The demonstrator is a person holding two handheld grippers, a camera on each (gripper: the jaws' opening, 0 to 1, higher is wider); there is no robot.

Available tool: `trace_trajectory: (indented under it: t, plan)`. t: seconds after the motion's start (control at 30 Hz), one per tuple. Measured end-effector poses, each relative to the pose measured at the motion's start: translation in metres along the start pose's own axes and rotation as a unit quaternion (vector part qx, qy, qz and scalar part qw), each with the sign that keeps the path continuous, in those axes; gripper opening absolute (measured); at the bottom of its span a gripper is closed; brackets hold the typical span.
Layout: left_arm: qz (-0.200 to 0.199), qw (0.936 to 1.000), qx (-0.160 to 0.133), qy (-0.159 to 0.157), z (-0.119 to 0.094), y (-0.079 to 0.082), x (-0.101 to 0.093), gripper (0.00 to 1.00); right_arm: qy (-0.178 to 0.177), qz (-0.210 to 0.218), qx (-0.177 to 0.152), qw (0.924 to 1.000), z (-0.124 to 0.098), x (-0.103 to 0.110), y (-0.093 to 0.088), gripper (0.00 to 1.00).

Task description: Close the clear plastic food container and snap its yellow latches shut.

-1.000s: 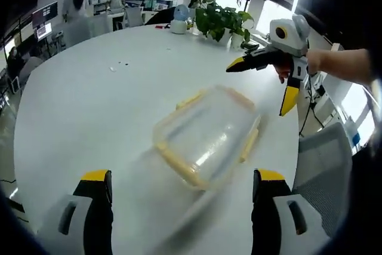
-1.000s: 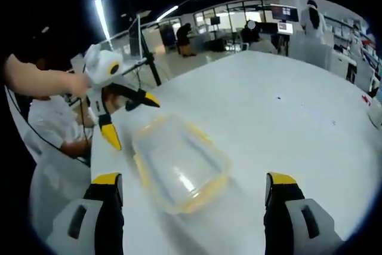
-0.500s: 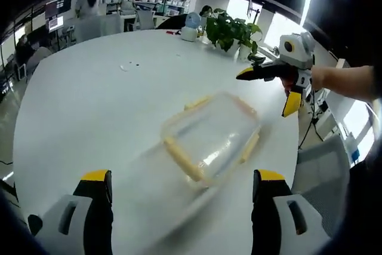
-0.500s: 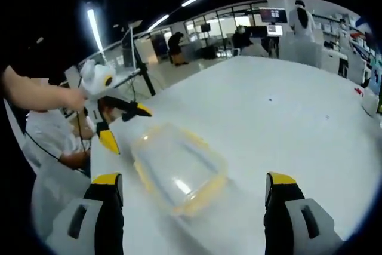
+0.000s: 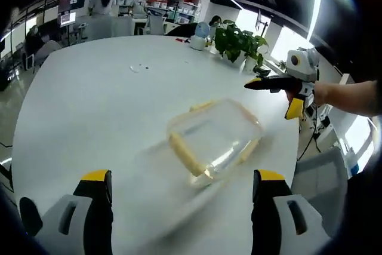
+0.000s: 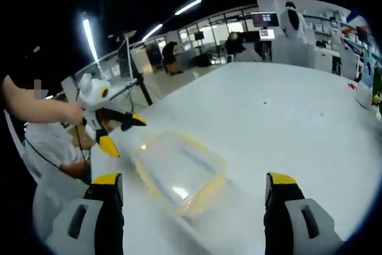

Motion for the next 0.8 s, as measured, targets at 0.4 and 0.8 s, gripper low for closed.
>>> trace_trajectory:
  t: [0.4,0.8]
  plan:
    - [-0.024,0.9988,-0.042,-0.003,-0.010,-0.004,0.000,0.99,-0.020,0.012,-0.022,0.9995,-0.012,0.005,-0.006,1.00]
    - [-0.044,0.9957,-0.082,-0.007,-0.020,-0.013,-0.002,0.98,-0.040,0.035,-0.053,0.9972,-0.025,0.007,-0.010,1.00]
Point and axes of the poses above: the point that each gripper's makers call its tool centre point, and the gripper's own axes: z roughly forward along the fingers, x roughly to its left, y roughly out of its top, the point moved 6 cm from there along -z, roughly backward along the fingers, and after that the axes turned 13 degrees about -z, right-handed, at the moved point
